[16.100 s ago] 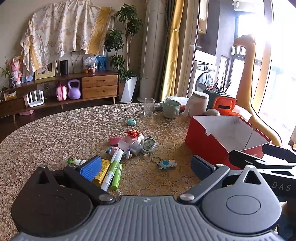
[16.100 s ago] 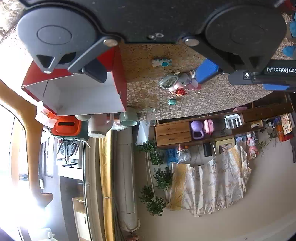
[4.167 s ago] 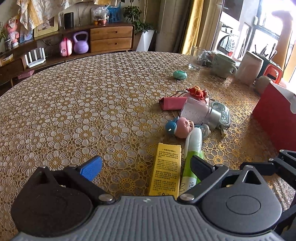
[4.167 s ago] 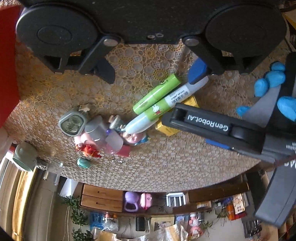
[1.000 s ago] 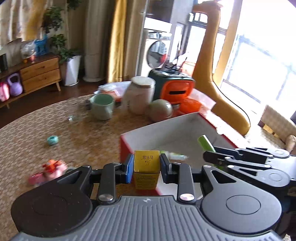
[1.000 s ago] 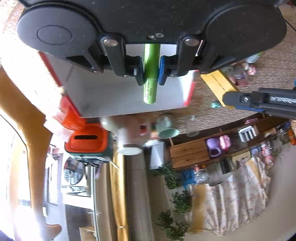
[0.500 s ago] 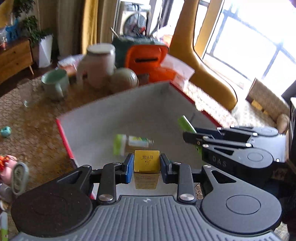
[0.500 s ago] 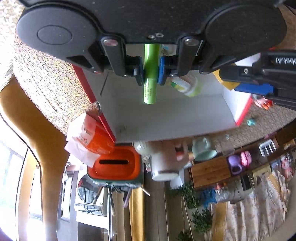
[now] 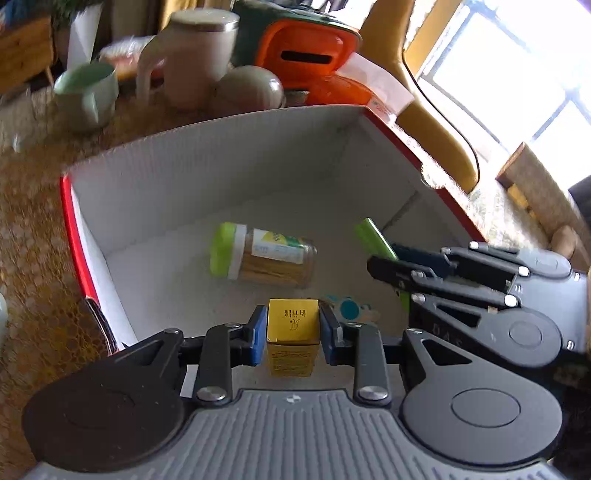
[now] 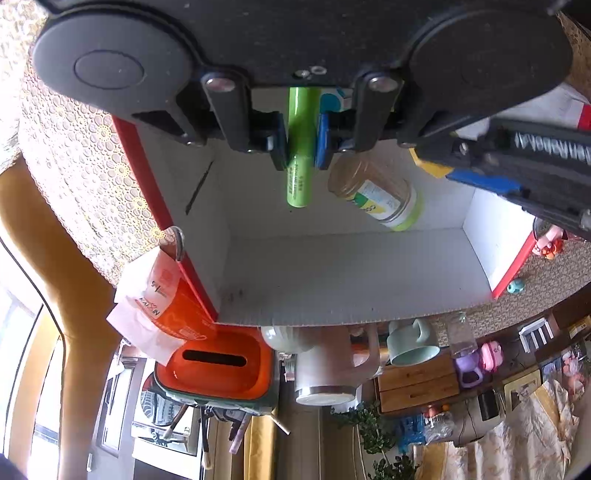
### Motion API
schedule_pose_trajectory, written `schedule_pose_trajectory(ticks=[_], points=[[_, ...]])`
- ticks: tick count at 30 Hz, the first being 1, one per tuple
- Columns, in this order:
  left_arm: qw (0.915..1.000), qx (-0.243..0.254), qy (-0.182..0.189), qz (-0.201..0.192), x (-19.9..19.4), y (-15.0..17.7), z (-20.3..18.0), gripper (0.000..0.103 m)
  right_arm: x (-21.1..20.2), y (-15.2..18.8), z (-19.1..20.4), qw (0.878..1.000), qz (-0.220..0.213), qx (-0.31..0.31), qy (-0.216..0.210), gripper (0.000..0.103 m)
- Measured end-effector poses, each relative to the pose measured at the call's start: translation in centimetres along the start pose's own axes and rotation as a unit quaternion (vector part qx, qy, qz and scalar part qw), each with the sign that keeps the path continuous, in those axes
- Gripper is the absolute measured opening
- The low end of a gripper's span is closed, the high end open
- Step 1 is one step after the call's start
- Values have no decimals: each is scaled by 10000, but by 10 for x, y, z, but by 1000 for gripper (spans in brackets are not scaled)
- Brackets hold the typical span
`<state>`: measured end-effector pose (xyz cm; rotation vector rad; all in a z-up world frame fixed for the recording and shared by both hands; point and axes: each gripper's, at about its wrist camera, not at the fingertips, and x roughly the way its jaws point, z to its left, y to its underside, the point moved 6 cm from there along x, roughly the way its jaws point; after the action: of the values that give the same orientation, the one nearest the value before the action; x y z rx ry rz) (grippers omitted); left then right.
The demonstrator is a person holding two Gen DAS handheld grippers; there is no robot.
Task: Organize rigid objects
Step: 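Open both tools to drop the yellow box and green tube inside, then withdraw both tools and move toward the white-green tube on the table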
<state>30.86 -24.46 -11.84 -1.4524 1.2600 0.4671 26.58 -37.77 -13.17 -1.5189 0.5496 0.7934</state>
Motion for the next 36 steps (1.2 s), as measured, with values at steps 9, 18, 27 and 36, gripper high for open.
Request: schedule_pose_trajectory(ticks=[9,18,27,36], points=[[9995,132,-283,18,3,-10,6,31,11,4,0,9997,236,-40,59,20],[9922,692,-1035,74,2,-7,1,49,2,5,2,9997,224,52,-12,34],[9934,651,-893,-306,-31,-1,-2,63,-27,3,10,9999,47,61,-100,36],[9920,617,-842,-710,-76,14,-2,63,-66,-1,31,9993,-295,30,-248,53]])
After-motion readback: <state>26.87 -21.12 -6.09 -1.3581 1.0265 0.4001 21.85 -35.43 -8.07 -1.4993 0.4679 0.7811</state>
